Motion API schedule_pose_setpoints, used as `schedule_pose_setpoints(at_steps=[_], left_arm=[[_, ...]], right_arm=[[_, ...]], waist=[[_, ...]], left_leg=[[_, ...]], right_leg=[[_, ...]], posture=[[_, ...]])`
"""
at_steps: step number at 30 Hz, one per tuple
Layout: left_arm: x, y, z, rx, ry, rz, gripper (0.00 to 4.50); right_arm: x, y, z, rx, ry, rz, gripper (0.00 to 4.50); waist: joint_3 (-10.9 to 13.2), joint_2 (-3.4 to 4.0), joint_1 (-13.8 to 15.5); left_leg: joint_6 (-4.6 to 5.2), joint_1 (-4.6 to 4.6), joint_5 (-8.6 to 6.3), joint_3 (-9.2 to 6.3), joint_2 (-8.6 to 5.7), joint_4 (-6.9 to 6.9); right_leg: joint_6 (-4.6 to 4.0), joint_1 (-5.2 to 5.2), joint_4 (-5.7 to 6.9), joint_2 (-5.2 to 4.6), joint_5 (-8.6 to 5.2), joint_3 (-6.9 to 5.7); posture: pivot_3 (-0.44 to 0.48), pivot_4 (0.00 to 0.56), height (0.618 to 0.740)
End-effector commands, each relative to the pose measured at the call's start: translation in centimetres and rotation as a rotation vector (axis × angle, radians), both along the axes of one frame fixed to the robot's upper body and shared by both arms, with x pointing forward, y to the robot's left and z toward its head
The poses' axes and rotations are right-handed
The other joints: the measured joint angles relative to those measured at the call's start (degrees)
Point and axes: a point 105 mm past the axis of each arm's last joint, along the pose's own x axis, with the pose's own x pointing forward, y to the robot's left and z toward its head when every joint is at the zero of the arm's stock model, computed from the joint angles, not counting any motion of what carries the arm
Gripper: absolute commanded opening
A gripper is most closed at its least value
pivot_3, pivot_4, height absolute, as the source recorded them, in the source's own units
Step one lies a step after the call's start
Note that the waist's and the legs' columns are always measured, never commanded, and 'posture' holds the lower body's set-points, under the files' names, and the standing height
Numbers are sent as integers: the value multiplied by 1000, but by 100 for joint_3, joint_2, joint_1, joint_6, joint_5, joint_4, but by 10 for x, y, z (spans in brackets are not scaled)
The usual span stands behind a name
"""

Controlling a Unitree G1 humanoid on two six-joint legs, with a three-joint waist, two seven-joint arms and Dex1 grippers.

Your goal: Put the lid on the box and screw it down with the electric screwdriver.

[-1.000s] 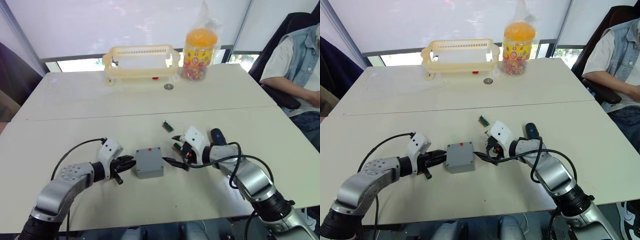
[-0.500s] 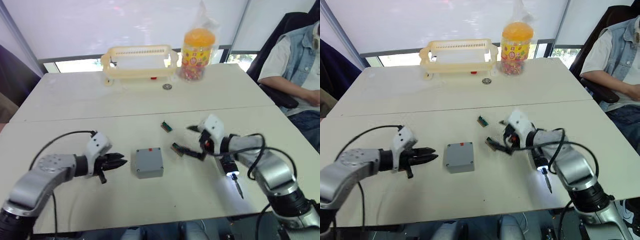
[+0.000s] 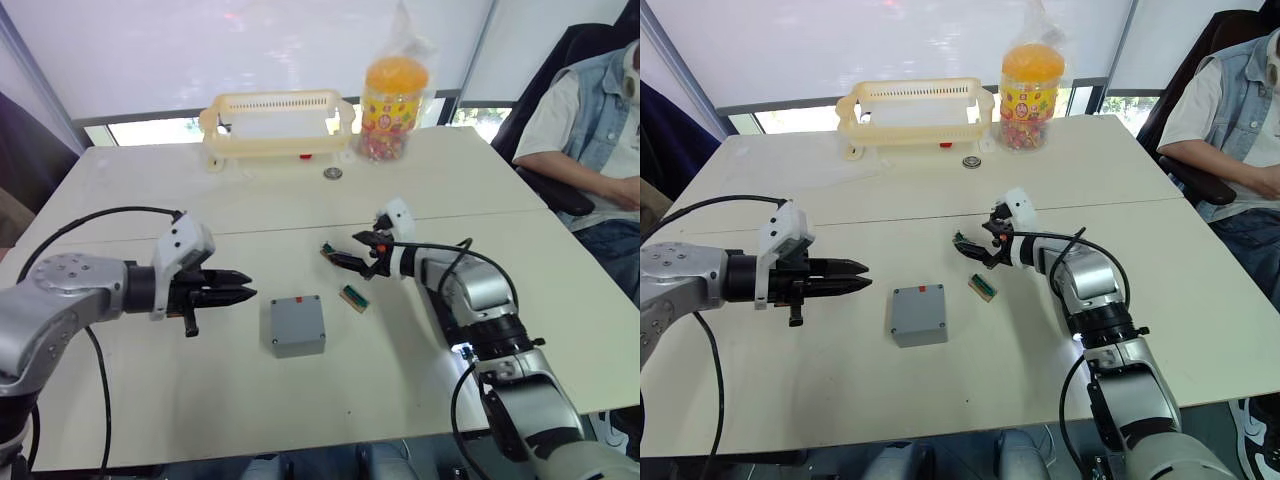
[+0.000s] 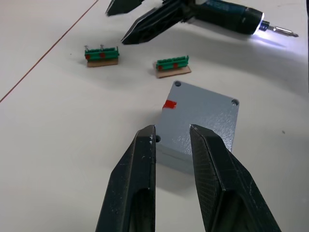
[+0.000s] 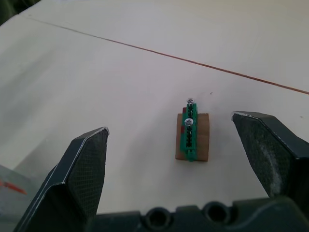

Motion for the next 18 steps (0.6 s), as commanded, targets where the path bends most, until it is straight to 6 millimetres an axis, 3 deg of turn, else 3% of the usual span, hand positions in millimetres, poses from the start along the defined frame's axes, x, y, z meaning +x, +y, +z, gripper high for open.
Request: schedule_pose_setpoints(at_steps=[1, 5, 16, 18], left_arm=[[-2, 0, 8, -11, -41, 21, 1073], [-1, -1, 6, -24, -37, 37, 1073], [3, -3, -4, -36, -33, 62, 1073], [3, -3, -6, -34, -32, 63, 1073]], right_arm=[[9, 9, 11, 1, -78, 3, 4452], [14, 15, 4, -17, -98, 5, 3122], [21, 24, -3, -21, -120, -16, 3122], [22, 23, -3, -21, -121, -23, 2561]], waist=[[0, 0, -2], [0, 0, 2], [0, 0, -11], [0, 0, -22]], left_leg=[[-1, 0, 1, -1, 0, 0], [-7, 0, 4, -1, 0, 0], [-17, 0, 10, -3, -1, 0], [-21, 0, 12, -3, -1, -2]], right_leg=[[0, 0, 0, 0, 0, 0], [0, 0, 1, 0, 0, 0], [-1, -1, 4, 0, 0, 0], [0, -2, 4, 0, 0, 0]], posture=[[0, 150, 740], [0, 150, 740], [0, 150, 740], [0, 150, 740]])
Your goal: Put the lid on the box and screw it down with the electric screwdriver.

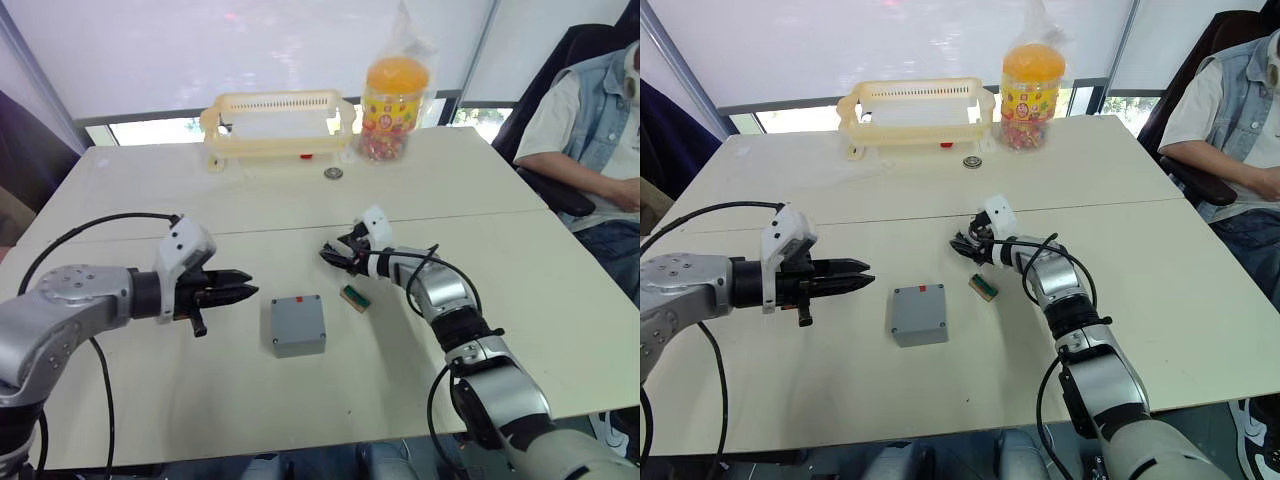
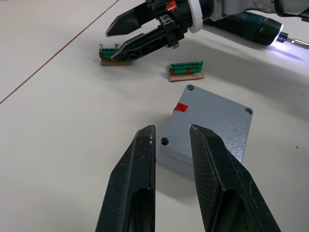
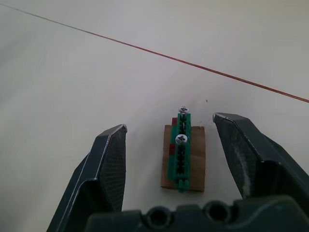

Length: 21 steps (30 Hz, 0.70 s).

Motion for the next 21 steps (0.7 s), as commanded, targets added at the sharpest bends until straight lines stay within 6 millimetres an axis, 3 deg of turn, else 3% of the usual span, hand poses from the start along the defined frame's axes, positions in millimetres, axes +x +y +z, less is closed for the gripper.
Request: schedule_pose_setpoints(at_steps=[1, 5, 13, 21], left_arm=[[-1, -2, 3, 9, -41, -4, 1073], [-1, -1, 2, 13, -40, -2, 1073], [2, 0, 2, 17, -50, 2, 1073], [3, -2, -2, 11, -47, -2, 1073]], right_arm=[[5, 1, 17, 15, -60, -7, 2186], [4, 1, 14, 9, -51, -4, 135], [5, 0, 15, 7, -57, -12, 56], [4, 2, 37, 77, -102, 3, 56]], waist=[[0, 0, -4], [0, 0, -20], [0, 0, -109], [0, 0, -108]], left_leg=[[-1, 0, 0, 0, 0, 0], [-2, 0, 1, -1, 0, 0], [-3, 0, 2, -4, 0, -2], [-4, 0, 2, -4, 0, -2]], right_leg=[[0, 0, 0, 0, 0, 0], [0, 0, 1, 0, 0, 0], [0, 0, 2, 1, 0, 0], [0, -1, 3, 1, 0, 0]], posture=[[0, 150, 740], [0, 150, 740], [0, 150, 740], [0, 150, 740]])
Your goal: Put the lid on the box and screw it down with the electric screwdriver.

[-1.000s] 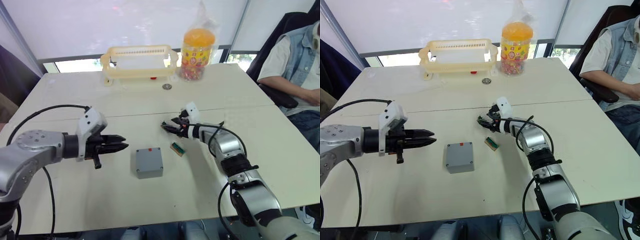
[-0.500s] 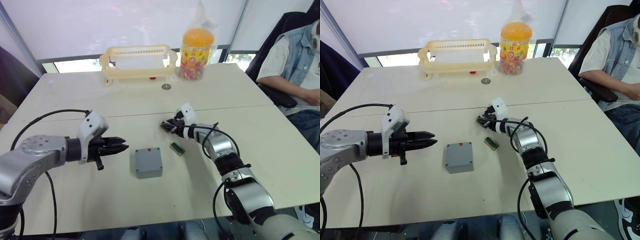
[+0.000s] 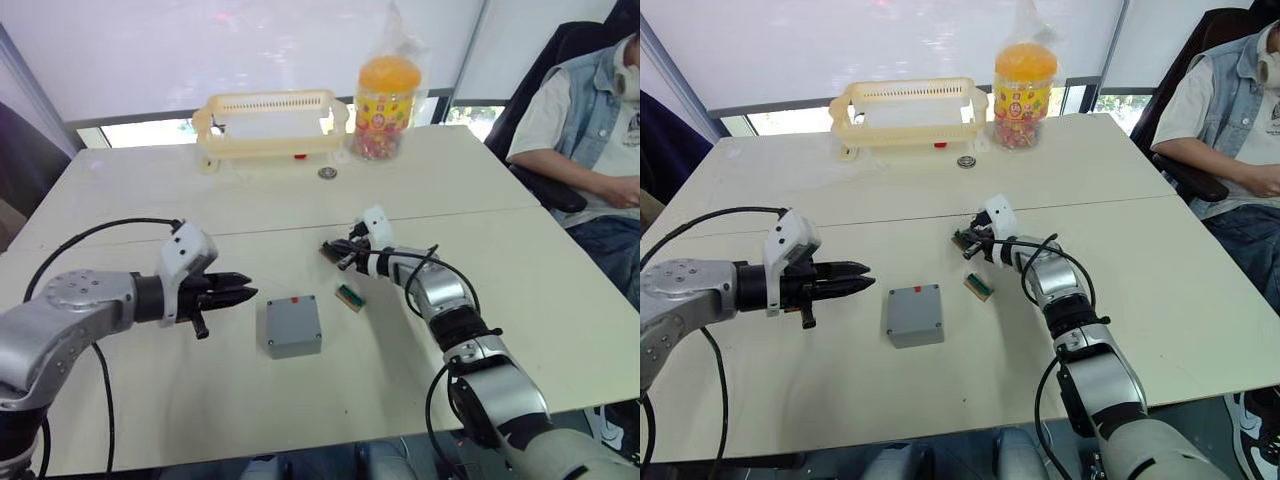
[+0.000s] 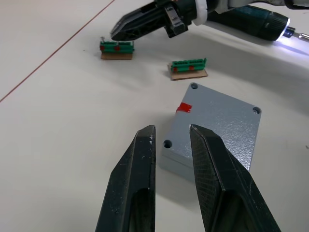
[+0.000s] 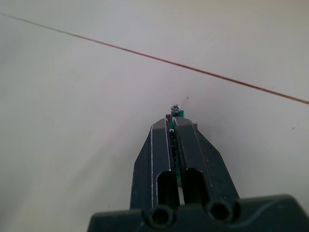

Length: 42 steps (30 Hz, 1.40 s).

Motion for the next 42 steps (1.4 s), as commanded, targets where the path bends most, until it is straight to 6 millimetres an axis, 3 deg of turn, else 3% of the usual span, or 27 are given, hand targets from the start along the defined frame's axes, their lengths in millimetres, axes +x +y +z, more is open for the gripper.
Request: schedule_pose_setpoints(at_steps=[1, 8, 12, 14, 17, 23, 32, 42], left_arm=[[1, -1, 5, 1, -35, -6, 1073], [2, -2, 2, -3, -34, -12, 1073], [-1, -7, 1, 9, -31, -47, 1073], [-3, -9, 0, 17, -28, -69, 1073], [-7, -14, 0, 27, -21, -109, 1073], [-7, -15, -8, 54, -7, -140, 1073], [-6, -14, -16, 69, 0, -142, 1073], [-5, -14, -17, 70, -3, -134, 1073]], right_arm=[[-1, 7, 34, 58, -86, 31, 56], [-5, 5, 38, 63, -91, 34, 56], [-20, 1, 64, 71, -152, 92, 56], [-37, 2, 75, 67, -176, 163, 56], [-81, 10, 88, 68, -178, 345, 56], [-123, 18, 68, -2, -120, 446, 56], [-125, 27, 45, -24, -93, 428, 56], [-122, 30, 34, -40, -85, 423, 56]], waist=[[0, 0, -2], [0, 0, -1], [0, 0, 16], [0, 0, 16], [0, 0, 27], [-1, 0, 13], [-1, -1, 23], [-2, -2, 26]], left_leg=[[0, 0, 0, 0, 0, 0], [0, 0, 0, 0, 0, 0], [0, -1, 0, -1, 0, 0], [0, -2, 0, -1, 0, 0], [2, -3, -1, -5, 1, 0], [4, 4, -2, -2, 2, 1], [4, 4, -1, 1, 1, 3], [4, 4, -1, 1, 1, 4]], right_leg=[[0, 0, 0, 0, 0, 0], [0, -1, 2, 0, 0, 0], [0, -1, 2, -1, 0, 0], [0, -1, 1, -2, 0, 0], [0, -1, 1, 0, 0, -3], [0, 2, 9, 1, 0, -2], [0, 2, 10, 0, 0, 0], [0, 3, 11, 0, 0, 0]], posture=[[0, 150, 740], [0, 150, 740], [0, 150, 740], [0, 150, 740], [0, 150, 740], [0, 150, 740], [0, 150, 740], [0, 150, 740]])
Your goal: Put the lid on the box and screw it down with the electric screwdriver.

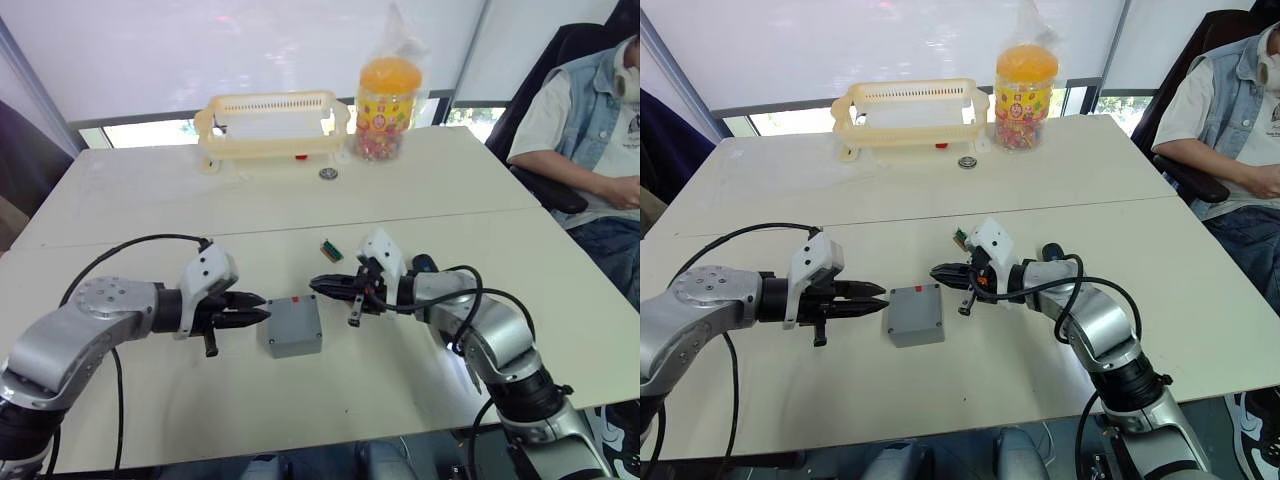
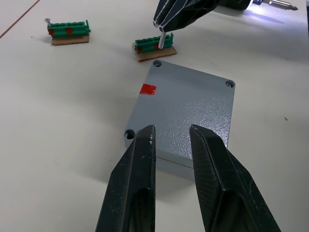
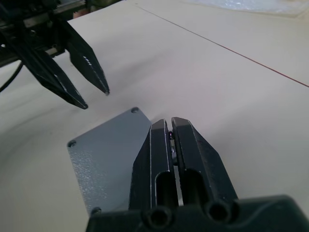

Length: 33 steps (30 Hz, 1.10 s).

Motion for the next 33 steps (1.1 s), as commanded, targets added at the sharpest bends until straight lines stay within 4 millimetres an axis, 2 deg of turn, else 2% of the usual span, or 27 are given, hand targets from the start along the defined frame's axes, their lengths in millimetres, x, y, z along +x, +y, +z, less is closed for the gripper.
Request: schedule_pose_setpoints(at_steps=[1, 25, 30, 31, 33], left_arm=[[0, -1, 5, 0, -36, -7, 1073], [-1, -6, 7, -13, -46, -9, 1073], [-1, -8, 9, -17, -51, -18, 1073], [-1, -8, 10, -17, -53, -19, 1073], [-2, -8, 11, -16, -55, -23, 1073]], right_arm=[[-2, 6, 4, 17, -32, 22, 56], [4, 8, -13, -19, 3, 10, 56], [7, 11, -7, 5, -17, 3, 56], [6, 11, -4, 11, -24, 9, 570], [7, 10, 2, 24, -43, 5, 1287]], waist=[[0, 0, 0], [0, -1, 2], [0, -1, -1], [0, -1, -1], [0, -1, 0]], left_leg=[[0, 0, 0, 0, 0, 0], [0, 0, 0, 0, 0, 0], [0, 0, 0, 0, 0, 0], [-1, 0, 0, 0, 0, 0], [-1, 0, 0, -1, 0, 0]], right_leg=[[0, 0, 0, 0, 0, 0], [0, 0, 0, 0, 0, 0], [0, 0, 1, 0, 0, 0], [0, 0, 1, 0, 0, 0], [0, 0, 1, 0, 0, 0]], posture=[[0, 150, 740], [0, 150, 740], [0, 150, 740], [0, 150, 740], [0, 150, 740]])
